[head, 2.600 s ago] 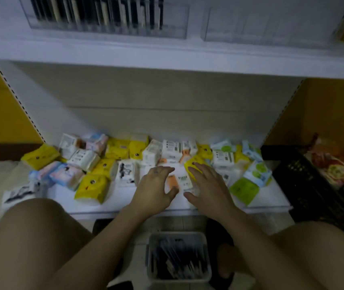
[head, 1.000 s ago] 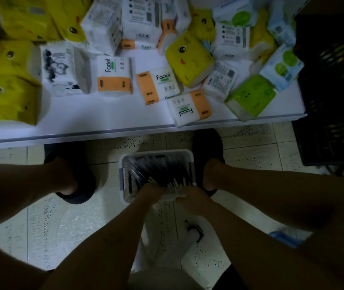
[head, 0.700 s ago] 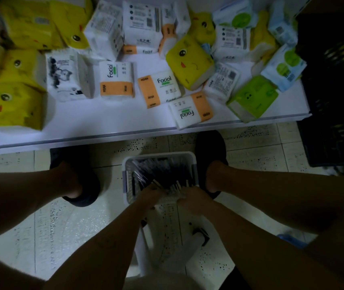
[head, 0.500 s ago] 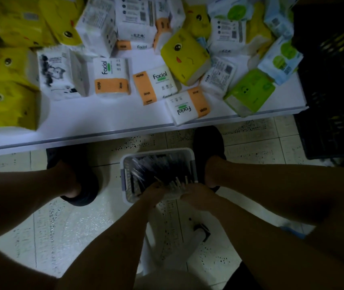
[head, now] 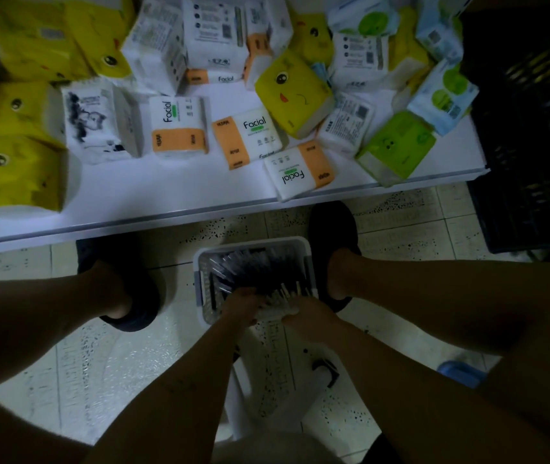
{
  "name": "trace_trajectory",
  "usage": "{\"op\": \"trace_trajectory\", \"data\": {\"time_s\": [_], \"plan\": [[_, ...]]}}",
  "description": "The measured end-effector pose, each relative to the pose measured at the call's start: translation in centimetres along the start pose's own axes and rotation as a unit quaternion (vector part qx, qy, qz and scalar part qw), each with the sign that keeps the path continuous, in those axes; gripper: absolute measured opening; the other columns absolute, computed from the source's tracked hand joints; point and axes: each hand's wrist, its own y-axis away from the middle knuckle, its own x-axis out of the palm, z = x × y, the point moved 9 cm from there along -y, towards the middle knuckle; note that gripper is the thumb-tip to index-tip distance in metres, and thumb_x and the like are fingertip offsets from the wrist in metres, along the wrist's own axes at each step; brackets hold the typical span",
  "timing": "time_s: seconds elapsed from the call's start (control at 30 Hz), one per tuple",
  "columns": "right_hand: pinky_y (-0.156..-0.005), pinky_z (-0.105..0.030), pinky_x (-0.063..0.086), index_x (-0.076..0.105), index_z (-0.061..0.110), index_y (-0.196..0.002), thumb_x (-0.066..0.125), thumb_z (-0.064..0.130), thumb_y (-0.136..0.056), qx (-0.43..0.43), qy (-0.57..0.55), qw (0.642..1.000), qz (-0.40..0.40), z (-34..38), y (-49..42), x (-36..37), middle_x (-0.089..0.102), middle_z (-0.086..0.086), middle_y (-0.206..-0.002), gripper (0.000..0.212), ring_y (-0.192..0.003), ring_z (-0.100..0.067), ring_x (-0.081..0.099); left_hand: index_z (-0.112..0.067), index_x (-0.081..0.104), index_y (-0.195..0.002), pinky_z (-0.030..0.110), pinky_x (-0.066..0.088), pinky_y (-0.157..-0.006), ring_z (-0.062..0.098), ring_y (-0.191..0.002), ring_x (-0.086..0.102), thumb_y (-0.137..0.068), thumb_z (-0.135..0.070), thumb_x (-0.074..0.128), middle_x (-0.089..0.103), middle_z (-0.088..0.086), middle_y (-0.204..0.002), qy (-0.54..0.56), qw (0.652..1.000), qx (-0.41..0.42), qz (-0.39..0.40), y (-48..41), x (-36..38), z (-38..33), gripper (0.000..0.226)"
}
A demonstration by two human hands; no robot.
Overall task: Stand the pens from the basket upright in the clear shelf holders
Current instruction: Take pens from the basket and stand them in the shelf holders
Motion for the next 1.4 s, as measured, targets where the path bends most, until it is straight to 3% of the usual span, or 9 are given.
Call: {"op": "trace_trajectory", "data": {"time_s": [0.13, 0.27, 0.43, 0.6, 0.73, 0.93, 1.2, 1.3, 1.4], "plan": [[-0.091, -0.039, 0.046, 0.057, -0.006, -0.115, 0.051, 0.018, -0.098, 0.012, -0.011, 1.000, -0.016, -0.2, -0.4, -1.0, 0.057, -0.021, -0.116, 0.030, -0.112, -0.032, 0.055, -0.015, 0.051, -0.129, 0.038, 0.046, -0.087, 0.029, -0.114, 0.052, -0.092, -0.012, 0.059, 0.058, 0.012, -0.123, 0.026, 0.999, -0.018, 0.036, 0.3, 0.7, -0.4, 0.039], [-0.087, -0.034, 0.043, 0.057, -0.001, -0.123, 0.050, 0.023, -0.098, 0.028, 0.010, 0.999, -0.032, 0.1, -0.6, -1.6, 0.059, -0.019, -0.123, 0.035, -0.115, -0.034, 0.055, -0.007, 0.054, -0.123, 0.029, 0.048, -0.069, 0.024, -0.093, 0.058, -0.094, -0.012, 0.056, 0.062, 0.012, -0.107, 0.067, 0.997, -0.023, 0.038, 0.3, 0.7, -0.9, 0.029], [-0.086, -0.040, 0.048, 0.056, -0.011, -0.119, 0.052, 0.022, -0.098, 0.011, -0.050, 0.998, -0.042, 0.2, -0.1, -1.2, 0.058, -0.026, -0.119, 0.039, -0.111, -0.038, 0.056, -0.005, 0.060, -0.114, 0.047, 0.053, -0.093, 0.032, -0.101, 0.063, -0.090, -0.012, 0.062, 0.067, 0.015, -0.108, 0.024, 1.000, 0.013, -0.002, -0.2, -0.1, -0.8, 0.025], [-0.089, -0.043, 0.049, 0.061, -0.005, -0.106, 0.053, 0.022, -0.097, 0.002, -0.027, 0.999, -0.039, 0.0, -0.6, -1.0, 0.061, -0.023, -0.109, 0.030, -0.108, -0.037, 0.059, 0.003, 0.065, -0.083, 0.056, 0.055, -0.079, 0.040, -0.082, 0.067, -0.089, -0.003, 0.057, 0.067, 0.030, -0.091, -0.044, 0.990, 0.097, -0.091, 0.3, -1.2, -1.2, 0.011], [-0.099, -0.042, 0.045, 0.049, -0.006, -0.132, 0.052, 0.022, -0.098, -0.004, 0.035, 0.999, -0.020, 0.1, -0.8, -0.5, 0.053, -0.022, -0.133, 0.044, -0.121, -0.036, 0.052, -0.011, 0.060, -0.065, 0.046, 0.060, -0.068, 0.029, -0.063, 0.066, -0.088, -0.001, 0.059, 0.066, 0.017, -0.070, -0.065, 0.987, 0.066, -0.129, 2.3, -2.6, -0.9, 0.025], [-0.067, -0.028, 0.043, 0.059, 0.001, -0.091, 0.050, 0.020, -0.096, -0.005, 0.082, 0.997, -0.009, -0.1, -1.6, -0.1, 0.061, -0.021, -0.102, 0.021, -0.098, -0.033, 0.061, -0.009, 0.067, -0.111, 0.043, 0.059, -0.077, 0.025, -0.083, 0.069, -0.088, 0.000, 0.058, 0.068, 0.010, -0.103, -0.112, 0.983, 0.101, -0.105, 2.8, -3.8, -2.1, 0.027], [-0.047, -0.018, 0.027, 0.063, 0.000, -0.098, 0.048, 0.026, -0.100, 0.020, 0.088, 0.995, 0.028, 0.0, -3.0, -0.4, 0.044, 0.000, -0.074, 0.030, -0.089, -0.024, 0.055, -0.007, 0.063, -0.117, 0.043, 0.059, -0.077, 0.029, -0.086, 0.069, -0.089, 0.004, 0.056, 0.066, 0.014, -0.112, -0.070, 0.989, 0.088, -0.095, 3.5, -3.8, -1.6, 0.031], [-0.063, -0.022, 0.038, 0.060, 0.006, -0.109, 0.047, 0.035, -0.099, 0.043, 0.119, 0.991, 0.055, -0.2, -3.6, 0.0, 0.053, -0.008, -0.099, 0.033, -0.106, -0.023, 0.051, -0.010, 0.061, -0.115, 0.039, 0.060, -0.074, 0.028, -0.084, 0.070, -0.089, 0.008, 0.055, 0.062, 0.013, -0.118, -0.050, 0.994, 0.082, -0.054, 4.0, -2.9, -1.5, 0.032], [-0.110, -0.037, 0.031, 0.035, 0.007, -0.147, 0.041, 0.037, -0.101, 0.050, 0.171, 0.981, 0.074, -0.6, -3.8, 0.3, 0.030, -0.020, -0.150, 0.055, -0.137, -0.033, 0.031, -0.011, 0.059, -0.119, 0.038, 0.060, -0.074, 0.027, -0.083, 0.070, -0.092, 0.005, 0.053, 0.058, 0.013, -0.123, -0.065, 0.994, 0.086, -0.031, 4.7, -2.3, -2.1, 0.032]]}}
